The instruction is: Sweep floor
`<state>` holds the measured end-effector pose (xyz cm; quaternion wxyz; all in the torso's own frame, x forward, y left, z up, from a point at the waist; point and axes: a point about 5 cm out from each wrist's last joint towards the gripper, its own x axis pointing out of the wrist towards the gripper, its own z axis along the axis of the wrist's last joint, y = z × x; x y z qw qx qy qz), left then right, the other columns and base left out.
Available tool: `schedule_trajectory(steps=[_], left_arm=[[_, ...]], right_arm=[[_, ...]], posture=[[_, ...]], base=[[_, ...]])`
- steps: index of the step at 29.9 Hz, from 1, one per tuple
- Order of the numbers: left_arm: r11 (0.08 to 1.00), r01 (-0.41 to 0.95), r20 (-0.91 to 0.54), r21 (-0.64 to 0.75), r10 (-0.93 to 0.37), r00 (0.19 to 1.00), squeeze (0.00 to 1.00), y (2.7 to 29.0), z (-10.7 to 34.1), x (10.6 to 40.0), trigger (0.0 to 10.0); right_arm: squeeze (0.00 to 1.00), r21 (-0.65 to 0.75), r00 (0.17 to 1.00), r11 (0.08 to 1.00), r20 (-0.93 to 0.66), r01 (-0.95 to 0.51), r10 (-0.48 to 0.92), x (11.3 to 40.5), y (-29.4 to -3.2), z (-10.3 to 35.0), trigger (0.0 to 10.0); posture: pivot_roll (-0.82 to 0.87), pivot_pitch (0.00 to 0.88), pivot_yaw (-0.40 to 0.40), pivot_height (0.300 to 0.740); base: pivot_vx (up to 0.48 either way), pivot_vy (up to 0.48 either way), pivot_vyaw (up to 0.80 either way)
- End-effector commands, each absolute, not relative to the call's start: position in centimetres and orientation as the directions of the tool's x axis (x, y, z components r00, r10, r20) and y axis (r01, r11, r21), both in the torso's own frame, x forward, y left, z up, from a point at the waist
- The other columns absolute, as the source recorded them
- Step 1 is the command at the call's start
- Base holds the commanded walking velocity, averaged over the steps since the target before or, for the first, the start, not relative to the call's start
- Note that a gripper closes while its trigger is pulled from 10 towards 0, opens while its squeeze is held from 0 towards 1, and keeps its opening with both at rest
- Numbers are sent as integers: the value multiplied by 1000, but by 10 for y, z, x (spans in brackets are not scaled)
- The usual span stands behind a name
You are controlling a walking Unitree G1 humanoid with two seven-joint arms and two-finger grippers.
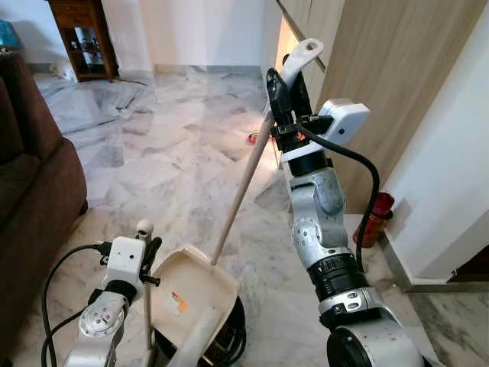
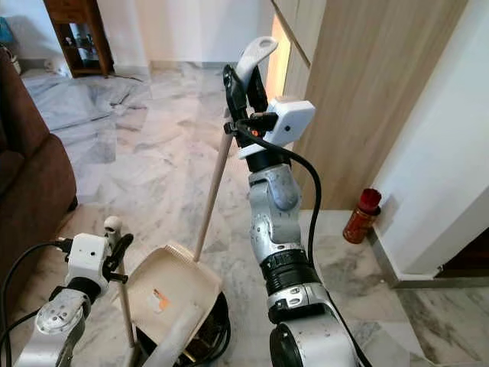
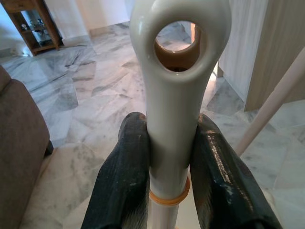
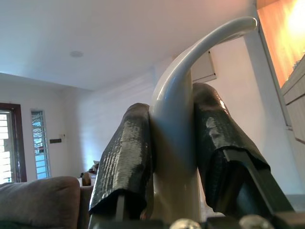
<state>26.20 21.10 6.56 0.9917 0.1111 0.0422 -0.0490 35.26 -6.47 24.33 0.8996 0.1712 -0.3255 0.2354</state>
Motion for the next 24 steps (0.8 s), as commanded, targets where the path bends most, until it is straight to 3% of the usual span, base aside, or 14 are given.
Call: schedule_trajectory(steps=[1, 13, 14, 15, 16, 18, 24], left_arm=[[968, 106, -75, 230, -91, 993, 0, 211, 69, 263, 10000], [968, 105, -74, 230, -90, 993, 0, 212, 69, 263, 10000], [965, 111, -82, 239, -94, 992, 0, 214, 69, 262, 10000], [965, 111, -82, 239, -94, 992, 0, 214, 69, 262, 10000], [963, 116, -89, 244, -97, 991, 0, 216, 68, 260, 10000], [959, 127, -97, 252, -105, 990, 0, 216, 67, 259, 10000], [958, 134, -99, 255, -112, 989, 0, 214, 66, 260, 10000]], right_arm=[[0, 159, 647, 824, 705, -544, 291, 352, -64, 257, 10000], [0, 157, 636, 815, 711, -557, 298, 351, -64, 258, 10000], [0, 51, 538, 800, 766, -597, 353, 339, -54, 265, 10000], [0, 51, 538, 800, 766, -597, 353, 339, -54, 265, 10000], [0, -26, 462, 787, 798, -616, 388, 329, -47, 269, 10000], [0, -106, 388, 773, 818, -625, 426, 320, -40, 273, 10000], [0, -114, 391, 773, 811, -625, 435, 321, -40, 272, 10000]], posture=[[120, 0, -25, 740], [120, 0, -25, 740], [135, 0, 0, 740], [135, 0, 0, 740], [136, 0, 1, 740], [134, 0, 1, 740], [137, 0, -3, 740]], base=[[0, 0, 0], [0, 0, 0], [0, 0, 0], [0, 0, 0], [0, 0, 0], [0, 0, 0], [0, 0, 0]])
